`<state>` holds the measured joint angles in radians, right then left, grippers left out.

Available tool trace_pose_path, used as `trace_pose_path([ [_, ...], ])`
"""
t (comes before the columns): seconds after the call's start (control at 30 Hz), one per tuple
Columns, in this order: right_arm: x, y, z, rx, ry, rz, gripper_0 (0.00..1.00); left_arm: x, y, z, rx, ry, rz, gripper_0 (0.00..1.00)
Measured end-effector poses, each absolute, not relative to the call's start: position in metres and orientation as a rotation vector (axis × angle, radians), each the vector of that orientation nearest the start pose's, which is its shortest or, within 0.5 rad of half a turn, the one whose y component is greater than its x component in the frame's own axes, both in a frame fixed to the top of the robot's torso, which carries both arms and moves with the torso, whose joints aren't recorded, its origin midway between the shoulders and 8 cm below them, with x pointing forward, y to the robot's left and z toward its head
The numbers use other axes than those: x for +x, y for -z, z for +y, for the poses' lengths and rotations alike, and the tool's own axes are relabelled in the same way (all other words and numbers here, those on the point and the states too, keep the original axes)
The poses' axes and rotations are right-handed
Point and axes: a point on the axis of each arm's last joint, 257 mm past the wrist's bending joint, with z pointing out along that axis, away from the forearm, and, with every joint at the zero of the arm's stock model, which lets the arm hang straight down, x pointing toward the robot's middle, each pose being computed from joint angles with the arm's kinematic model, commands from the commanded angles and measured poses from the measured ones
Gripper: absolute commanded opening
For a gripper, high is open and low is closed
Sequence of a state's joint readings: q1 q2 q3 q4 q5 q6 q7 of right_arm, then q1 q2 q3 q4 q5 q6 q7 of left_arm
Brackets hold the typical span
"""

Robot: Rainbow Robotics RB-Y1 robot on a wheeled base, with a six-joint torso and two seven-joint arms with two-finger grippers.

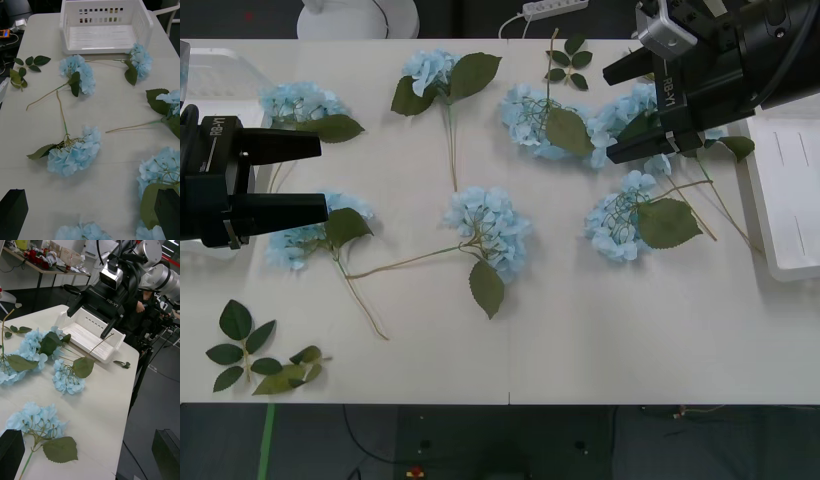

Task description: Place the red flowers into the right box and the blue flowers into the left box. If a person shows an open palm, hand one flower to the person first, then continue sorting.

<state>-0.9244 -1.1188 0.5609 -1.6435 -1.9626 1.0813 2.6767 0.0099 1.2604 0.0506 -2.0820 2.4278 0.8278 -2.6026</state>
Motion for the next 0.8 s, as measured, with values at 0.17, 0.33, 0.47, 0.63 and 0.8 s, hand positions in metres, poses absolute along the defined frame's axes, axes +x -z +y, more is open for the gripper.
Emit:
trace_pose_path([
  [0.17, 0.471, 0.038, -0.108, -1.644, -0.432, 1.484, 1.00, 0.354, 0.028, 0.157, 0.982, 0.955, 1.609, 1.00],
  [0.33, 0.480, 0.030, -0.106, -1.601, -0.412, 1.468, 1.00, 0.362, 0.021, 0.160, 0.912, 0.974, 1.606, 1.00],
  [0.47, 0.489, 0.027, -0.110, -1.566, -0.389, 1.482, 1.00, 0.389, 0.019, 0.183, 0.839, 0.930, 1.627, 1.00],
  [0.63, 0.511, 0.038, -0.132, -1.402, -0.391, 1.699, 1.00, 0.442, 0.017, 0.218, 0.715, 0.880, 1.697, 1.00],
  [0.8, 0.541, 0.051, -0.171, -1.273, -0.306, 1.857, 1.00, 0.494, 0.031, 0.240, 0.642, 0.802, 1.810, 1.00],
])
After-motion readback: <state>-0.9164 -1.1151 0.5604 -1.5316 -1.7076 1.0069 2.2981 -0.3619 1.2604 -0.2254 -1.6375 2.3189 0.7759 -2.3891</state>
